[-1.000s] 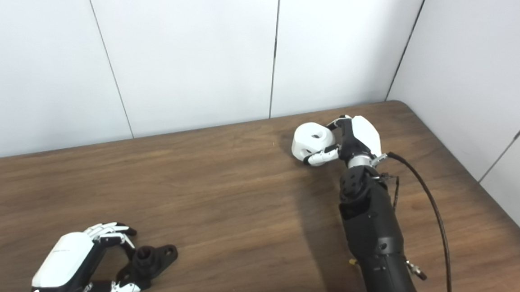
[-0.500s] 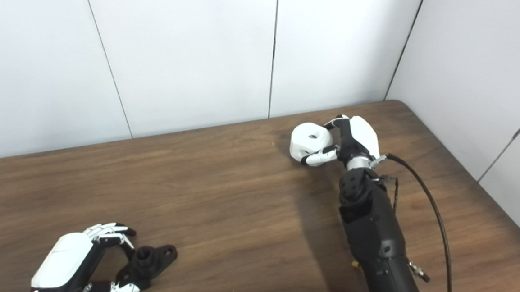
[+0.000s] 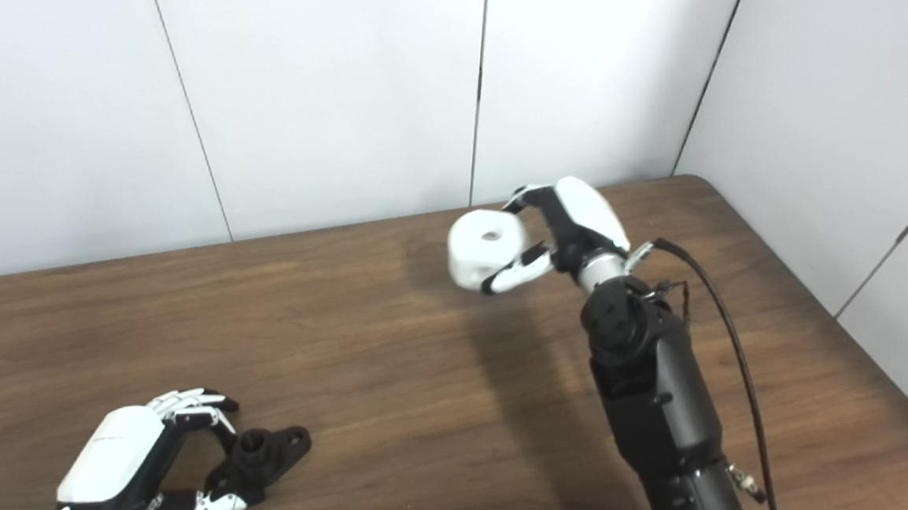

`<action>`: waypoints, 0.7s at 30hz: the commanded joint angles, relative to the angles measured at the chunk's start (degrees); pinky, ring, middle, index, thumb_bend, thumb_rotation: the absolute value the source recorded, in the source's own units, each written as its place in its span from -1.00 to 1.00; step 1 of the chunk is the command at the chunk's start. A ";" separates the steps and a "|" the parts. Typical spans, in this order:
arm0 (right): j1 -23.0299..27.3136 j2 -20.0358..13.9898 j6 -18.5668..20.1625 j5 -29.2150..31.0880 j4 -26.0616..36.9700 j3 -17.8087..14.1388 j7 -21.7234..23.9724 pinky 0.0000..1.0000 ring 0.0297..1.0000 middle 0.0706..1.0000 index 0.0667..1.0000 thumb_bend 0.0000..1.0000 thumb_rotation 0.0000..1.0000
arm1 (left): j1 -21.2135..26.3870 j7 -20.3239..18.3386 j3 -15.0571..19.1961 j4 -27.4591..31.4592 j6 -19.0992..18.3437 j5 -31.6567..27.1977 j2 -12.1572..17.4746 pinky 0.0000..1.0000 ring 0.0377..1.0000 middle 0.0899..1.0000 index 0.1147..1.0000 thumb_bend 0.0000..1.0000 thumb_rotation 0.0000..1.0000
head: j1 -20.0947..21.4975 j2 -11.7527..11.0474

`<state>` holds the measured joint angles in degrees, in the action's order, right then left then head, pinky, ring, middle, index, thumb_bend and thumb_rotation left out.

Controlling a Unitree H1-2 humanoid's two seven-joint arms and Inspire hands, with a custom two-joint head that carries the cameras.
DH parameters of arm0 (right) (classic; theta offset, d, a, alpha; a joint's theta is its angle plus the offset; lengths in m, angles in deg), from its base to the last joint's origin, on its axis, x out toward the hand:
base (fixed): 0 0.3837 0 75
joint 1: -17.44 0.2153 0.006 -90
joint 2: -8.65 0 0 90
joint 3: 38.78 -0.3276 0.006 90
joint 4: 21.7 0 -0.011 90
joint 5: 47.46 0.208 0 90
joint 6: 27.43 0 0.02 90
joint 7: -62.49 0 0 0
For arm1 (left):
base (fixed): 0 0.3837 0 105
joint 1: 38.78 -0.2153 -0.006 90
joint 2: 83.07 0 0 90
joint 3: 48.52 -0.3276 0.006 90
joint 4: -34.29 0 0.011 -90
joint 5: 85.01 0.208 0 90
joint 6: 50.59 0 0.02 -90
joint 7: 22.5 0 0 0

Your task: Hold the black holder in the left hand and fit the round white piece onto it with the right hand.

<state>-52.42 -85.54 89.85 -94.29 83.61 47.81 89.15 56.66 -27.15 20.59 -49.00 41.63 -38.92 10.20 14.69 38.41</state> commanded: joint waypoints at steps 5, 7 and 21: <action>-0.10 1.57 -0.39 -1.12 7.23 2.72 5.87 0.81 0.80 0.68 -0.10 0.05 -0.72 | -1.70 -2.66 -2.60 -1.17 -2.16 2.82 -1.28 0.74 0.65 0.46 -0.17 0.04 -0.90 | -2.85 0.38; -0.60 2.15 -0.38 -1.70 9.02 4.17 8.08 0.81 0.81 0.70 -0.10 0.05 -0.72 | -1.76 -2.72 -2.97 -1.09 -2.67 3.23 -1.77 0.75 0.66 0.47 -0.16 0.04 -0.90 | -4.34 0.68; -3.40 7.05 -0.83 1.21 14.93 12.38 9.88 0.89 0.85 0.71 -0.10 0.05 -0.72 | -2.31 -2.95 -5.66 -0.23 -6.69 5.43 -4.59 0.80 0.69 0.51 -0.16 0.04 -0.90 | -9.58 2.01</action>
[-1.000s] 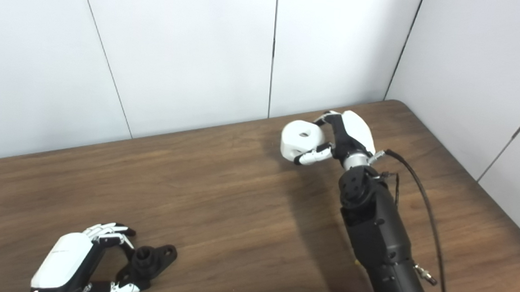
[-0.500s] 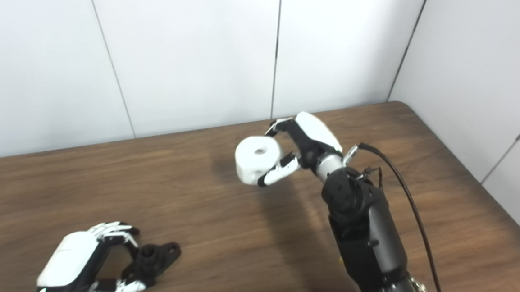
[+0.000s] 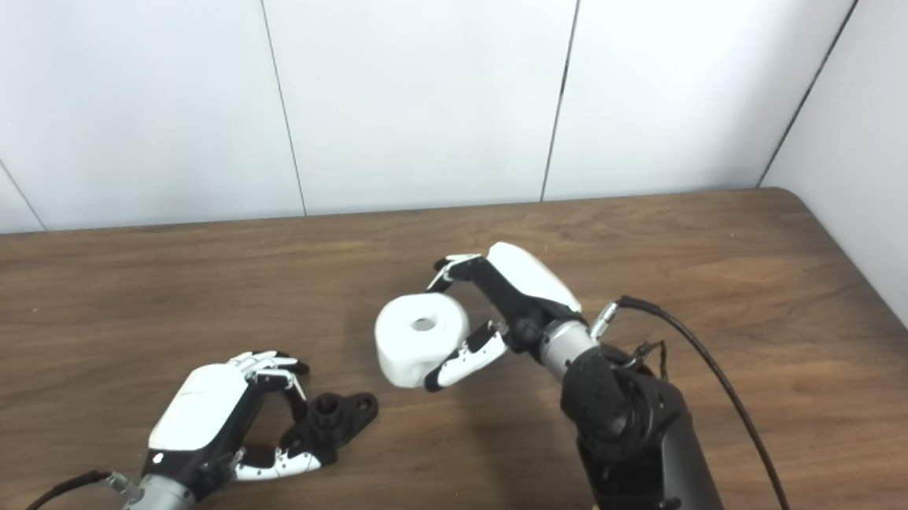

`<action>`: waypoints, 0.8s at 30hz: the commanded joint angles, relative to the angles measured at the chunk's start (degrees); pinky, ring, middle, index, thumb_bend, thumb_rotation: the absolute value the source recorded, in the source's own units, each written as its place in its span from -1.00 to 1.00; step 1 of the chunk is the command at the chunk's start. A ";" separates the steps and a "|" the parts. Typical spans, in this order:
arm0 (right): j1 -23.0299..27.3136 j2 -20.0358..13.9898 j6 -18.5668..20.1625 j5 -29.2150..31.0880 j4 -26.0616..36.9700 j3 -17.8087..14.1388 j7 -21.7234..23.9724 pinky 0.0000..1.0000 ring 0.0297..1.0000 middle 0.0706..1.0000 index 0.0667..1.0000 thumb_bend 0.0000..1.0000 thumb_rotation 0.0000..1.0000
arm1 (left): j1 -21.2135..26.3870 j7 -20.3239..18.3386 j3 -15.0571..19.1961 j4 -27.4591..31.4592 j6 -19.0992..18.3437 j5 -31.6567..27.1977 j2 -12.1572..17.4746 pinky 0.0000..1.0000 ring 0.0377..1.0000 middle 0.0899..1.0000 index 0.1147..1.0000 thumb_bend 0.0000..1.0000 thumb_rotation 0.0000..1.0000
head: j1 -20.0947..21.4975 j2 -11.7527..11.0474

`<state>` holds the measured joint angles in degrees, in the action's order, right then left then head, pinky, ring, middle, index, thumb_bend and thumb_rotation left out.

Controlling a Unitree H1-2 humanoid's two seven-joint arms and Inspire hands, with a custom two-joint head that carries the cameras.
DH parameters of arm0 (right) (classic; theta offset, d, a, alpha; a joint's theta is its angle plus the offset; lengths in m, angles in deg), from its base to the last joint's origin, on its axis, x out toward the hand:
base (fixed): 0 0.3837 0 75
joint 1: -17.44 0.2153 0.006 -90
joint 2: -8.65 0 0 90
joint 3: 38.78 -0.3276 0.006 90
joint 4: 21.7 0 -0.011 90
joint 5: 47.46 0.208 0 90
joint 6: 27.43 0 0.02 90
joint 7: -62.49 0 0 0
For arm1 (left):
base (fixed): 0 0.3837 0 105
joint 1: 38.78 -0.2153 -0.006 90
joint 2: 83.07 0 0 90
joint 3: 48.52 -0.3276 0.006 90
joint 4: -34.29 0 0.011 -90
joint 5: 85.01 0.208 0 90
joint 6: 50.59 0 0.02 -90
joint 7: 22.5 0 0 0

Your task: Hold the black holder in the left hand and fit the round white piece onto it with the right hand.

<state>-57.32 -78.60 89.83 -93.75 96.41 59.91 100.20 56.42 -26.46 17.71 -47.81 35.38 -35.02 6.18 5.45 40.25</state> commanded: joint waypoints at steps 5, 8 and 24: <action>1.52 0.72 -1.16 2.02 2.69 2.46 -2.12 0.87 0.84 0.71 -0.10 0.05 -0.72 | -2.32 -3.46 -3.37 -1.33 -1.34 1.55 -1.28 0.81 0.70 0.51 -0.16 0.04 -0.90 | -1.93 0.72; 1.77 0.98 -0.92 2.26 2.84 3.34 -2.16 0.90 0.85 0.71 -0.10 0.05 -0.72 | -2.24 -3.39 -3.72 -1.41 -1.99 1.81 -1.76 0.82 0.71 0.52 -0.16 0.04 -0.90 | -2.79 1.03; 2.96 1.49 -0.83 4.14 2.17 5.22 -3.58 0.90 0.86 0.72 -0.10 0.05 -0.72 | -1.61 -3.27 -5.65 -1.55 -4.96 3.06 -3.47 0.82 0.71 0.52 -0.16 0.04 -0.90 | -7.22 2.98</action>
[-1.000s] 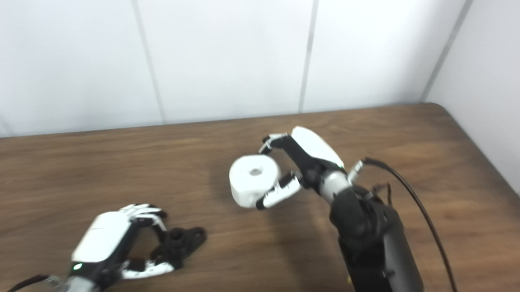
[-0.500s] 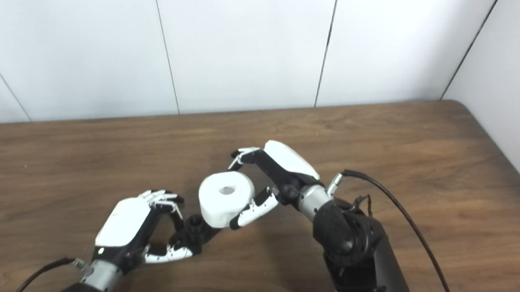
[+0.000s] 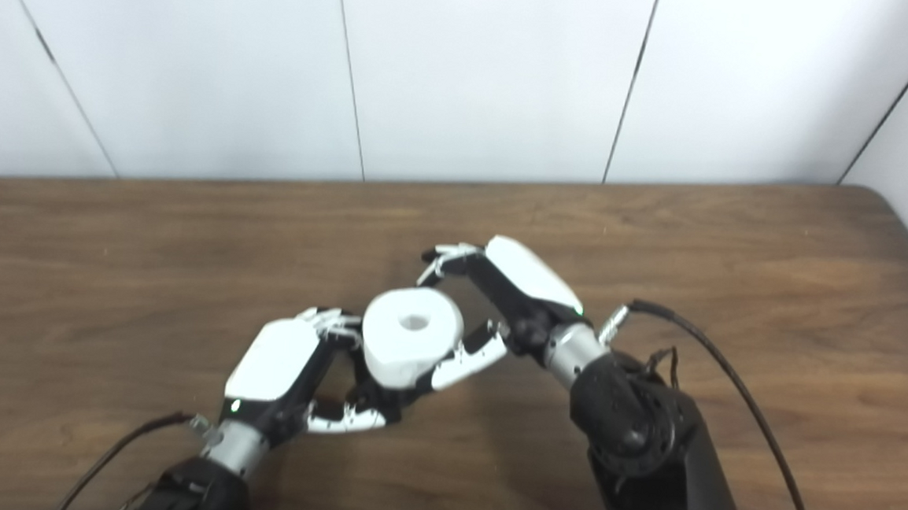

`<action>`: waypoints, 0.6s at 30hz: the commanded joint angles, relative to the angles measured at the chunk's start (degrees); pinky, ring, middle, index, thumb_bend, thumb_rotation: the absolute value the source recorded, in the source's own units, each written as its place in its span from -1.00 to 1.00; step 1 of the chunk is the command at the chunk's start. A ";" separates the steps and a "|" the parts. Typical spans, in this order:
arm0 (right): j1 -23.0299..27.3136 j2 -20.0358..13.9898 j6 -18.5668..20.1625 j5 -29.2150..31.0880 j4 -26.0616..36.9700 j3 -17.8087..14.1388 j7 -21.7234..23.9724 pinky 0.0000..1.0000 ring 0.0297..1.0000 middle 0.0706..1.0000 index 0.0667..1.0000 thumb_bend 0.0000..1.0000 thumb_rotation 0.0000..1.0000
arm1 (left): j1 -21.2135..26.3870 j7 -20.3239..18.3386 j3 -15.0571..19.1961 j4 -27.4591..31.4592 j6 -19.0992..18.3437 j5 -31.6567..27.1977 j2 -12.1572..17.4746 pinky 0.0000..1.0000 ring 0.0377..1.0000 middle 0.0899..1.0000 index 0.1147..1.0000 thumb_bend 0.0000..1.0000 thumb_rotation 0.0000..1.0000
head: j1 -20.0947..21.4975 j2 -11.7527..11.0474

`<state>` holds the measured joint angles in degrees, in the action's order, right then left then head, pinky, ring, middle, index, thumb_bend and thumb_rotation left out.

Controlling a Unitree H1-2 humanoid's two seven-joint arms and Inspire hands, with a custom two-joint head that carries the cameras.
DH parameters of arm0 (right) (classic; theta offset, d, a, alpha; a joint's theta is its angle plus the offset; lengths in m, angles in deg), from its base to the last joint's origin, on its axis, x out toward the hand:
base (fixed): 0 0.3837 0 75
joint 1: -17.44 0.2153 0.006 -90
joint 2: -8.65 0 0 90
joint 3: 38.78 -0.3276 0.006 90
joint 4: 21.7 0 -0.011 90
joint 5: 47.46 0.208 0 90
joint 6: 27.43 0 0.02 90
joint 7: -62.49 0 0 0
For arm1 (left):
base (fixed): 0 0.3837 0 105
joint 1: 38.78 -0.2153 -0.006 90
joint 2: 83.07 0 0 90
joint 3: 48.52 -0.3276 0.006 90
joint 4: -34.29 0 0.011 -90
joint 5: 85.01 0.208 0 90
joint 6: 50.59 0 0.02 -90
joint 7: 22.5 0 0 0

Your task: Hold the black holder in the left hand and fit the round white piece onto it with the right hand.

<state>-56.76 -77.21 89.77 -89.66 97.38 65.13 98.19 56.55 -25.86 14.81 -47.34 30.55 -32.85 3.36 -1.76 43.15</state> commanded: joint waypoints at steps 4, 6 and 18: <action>2.68 0.09 -0.45 0.10 1.25 -0.18 -1.07 0.91 0.86 0.72 -0.10 0.05 -0.72 | -1.59 -3.91 -2.95 -1.98 -0.45 0.73 -0.69 0.83 0.71 0.52 -0.16 0.04 -0.90 | -0.01 0.40; 2.79 -0.07 -0.49 0.18 1.18 -0.07 -1.05 0.91 0.86 0.72 -0.10 0.05 -0.72 | -1.50 -4.00 -3.00 -1.90 -0.62 0.77 -0.69 0.83 0.71 0.52 -0.16 0.04 -0.90 | 0.04 0.41; 2.95 -0.17 -1.16 0.36 -0.35 1.42 -2.05 0.91 0.86 0.71 -0.10 0.05 -0.72 | -1.40 -3.80 -3.29 -1.35 -0.96 0.45 -0.52 0.85 0.72 0.52 -0.16 0.04 -0.90 | 0.06 0.66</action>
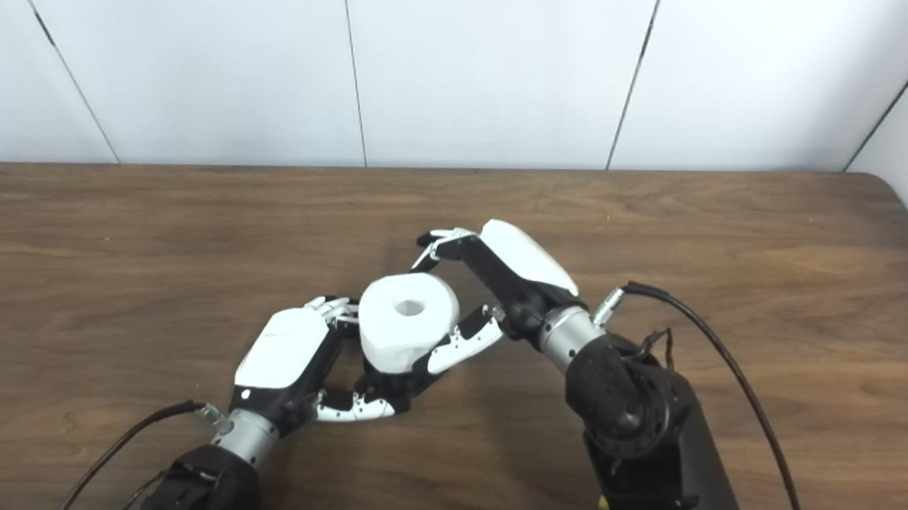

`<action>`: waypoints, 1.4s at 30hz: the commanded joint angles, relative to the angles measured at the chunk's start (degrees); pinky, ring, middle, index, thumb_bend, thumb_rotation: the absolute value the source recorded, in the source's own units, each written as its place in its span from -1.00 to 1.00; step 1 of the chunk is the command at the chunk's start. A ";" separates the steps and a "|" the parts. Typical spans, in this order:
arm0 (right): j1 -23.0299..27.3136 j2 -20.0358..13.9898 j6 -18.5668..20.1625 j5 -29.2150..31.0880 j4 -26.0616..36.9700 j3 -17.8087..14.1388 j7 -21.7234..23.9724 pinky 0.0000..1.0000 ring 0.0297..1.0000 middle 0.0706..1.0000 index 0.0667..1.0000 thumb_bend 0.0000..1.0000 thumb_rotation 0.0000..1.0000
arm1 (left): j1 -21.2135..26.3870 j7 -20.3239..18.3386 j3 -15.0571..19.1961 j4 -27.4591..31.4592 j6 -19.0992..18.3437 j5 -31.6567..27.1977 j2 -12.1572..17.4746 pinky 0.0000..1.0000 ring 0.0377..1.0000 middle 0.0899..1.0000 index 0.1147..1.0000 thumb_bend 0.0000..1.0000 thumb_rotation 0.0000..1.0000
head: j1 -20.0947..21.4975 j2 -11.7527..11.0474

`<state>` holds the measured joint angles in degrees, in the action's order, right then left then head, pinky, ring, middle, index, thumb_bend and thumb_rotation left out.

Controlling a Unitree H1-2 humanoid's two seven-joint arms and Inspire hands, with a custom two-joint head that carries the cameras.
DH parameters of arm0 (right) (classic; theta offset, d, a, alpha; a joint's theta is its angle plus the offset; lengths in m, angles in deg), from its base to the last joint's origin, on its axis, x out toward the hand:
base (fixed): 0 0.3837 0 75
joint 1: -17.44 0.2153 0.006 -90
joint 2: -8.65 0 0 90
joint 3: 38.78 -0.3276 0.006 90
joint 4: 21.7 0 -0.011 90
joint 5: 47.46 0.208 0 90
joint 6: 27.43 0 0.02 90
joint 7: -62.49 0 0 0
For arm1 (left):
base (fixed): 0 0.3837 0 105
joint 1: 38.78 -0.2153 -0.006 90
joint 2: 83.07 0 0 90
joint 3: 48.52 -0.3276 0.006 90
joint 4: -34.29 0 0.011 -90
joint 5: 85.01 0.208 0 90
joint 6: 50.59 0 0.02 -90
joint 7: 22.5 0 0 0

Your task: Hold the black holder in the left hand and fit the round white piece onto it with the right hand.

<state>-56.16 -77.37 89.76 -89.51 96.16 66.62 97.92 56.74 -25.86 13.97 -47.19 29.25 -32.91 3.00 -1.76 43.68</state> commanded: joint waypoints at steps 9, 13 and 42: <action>2.12 0.26 -1.10 0.65 -0.22 0.70 -2.22 0.92 0.86 0.71 -0.10 0.05 -0.73 | -1.50 -3.67 -2.57 -1.44 0.00 0.56 -0.26 0.84 0.72 0.52 -0.16 0.04 -0.90 | 0.11 0.15; 1.98 0.35 -1.03 0.70 -0.55 0.95 -2.56 0.93 0.86 0.71 -0.10 0.05 -0.73 | -1.47 -3.45 -2.59 -1.58 0.20 0.47 -0.25 0.84 0.72 0.52 -0.16 0.04 -0.90 | 0.16 0.15; 1.77 -0.76 -0.49 -0.31 -1.41 2.02 -2.03 1.00 0.89 0.70 -0.10 0.05 -0.72 | -0.96 -3.55 -2.34 -1.54 0.04 0.24 -0.28 0.84 0.71 0.52 -0.16 0.04 -0.90 | 1.44 0.26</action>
<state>-55.99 -77.68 89.77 -89.48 94.32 68.63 95.94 56.94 -25.84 13.69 -47.10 29.01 -32.95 2.97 -0.26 43.86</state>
